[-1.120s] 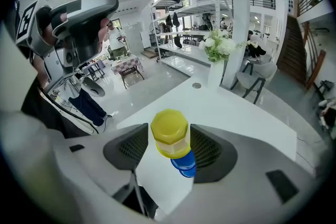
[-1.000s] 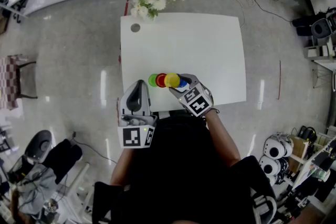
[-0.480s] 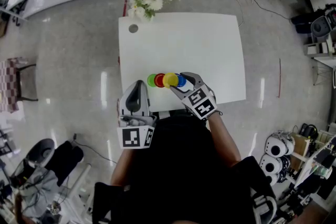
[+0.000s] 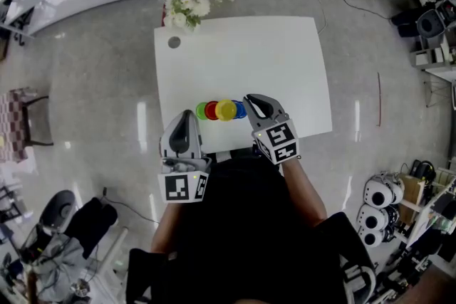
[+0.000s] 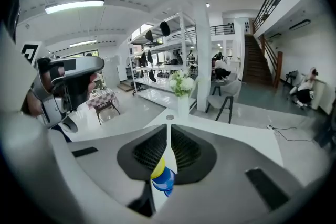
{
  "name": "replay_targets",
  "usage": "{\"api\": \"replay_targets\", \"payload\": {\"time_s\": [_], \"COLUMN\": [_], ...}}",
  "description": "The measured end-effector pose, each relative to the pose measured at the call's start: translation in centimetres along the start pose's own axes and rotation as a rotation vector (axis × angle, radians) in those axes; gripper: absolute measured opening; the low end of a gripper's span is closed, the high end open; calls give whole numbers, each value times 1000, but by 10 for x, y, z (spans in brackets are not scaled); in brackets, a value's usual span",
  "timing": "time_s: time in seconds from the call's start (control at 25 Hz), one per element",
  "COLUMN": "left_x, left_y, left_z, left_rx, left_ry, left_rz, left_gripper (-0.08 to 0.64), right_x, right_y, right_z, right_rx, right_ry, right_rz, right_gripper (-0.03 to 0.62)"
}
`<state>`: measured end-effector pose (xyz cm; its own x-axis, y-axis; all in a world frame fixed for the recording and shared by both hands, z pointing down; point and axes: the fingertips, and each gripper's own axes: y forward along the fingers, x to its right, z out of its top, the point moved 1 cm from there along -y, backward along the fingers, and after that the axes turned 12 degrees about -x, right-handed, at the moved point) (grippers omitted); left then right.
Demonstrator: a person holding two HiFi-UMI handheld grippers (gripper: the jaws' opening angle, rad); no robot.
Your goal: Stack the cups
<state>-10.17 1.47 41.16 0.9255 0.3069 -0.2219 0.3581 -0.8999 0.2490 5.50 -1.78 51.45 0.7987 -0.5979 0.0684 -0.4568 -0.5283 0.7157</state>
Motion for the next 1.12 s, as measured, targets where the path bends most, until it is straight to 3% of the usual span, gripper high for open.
{"api": "replay_targets", "payload": {"time_s": [0.12,0.44,1.12], "left_x": [5,11,16], "left_y": [3,8,6], "left_z": [-2,-2,-1], "left_rx": [0,-11,-8], "left_ry": [5,11,13], "left_rz": [-7,-12,-11], "left_gripper": [21,23,21], "right_x": [11,11,8], "right_y": [-10,-48,-57], "right_z": [2,14,14], "right_rx": [59,217,216], "right_ry": [54,121,85], "right_rz": [-35,-33,-54], "right_gripper": [31,25,25]}}
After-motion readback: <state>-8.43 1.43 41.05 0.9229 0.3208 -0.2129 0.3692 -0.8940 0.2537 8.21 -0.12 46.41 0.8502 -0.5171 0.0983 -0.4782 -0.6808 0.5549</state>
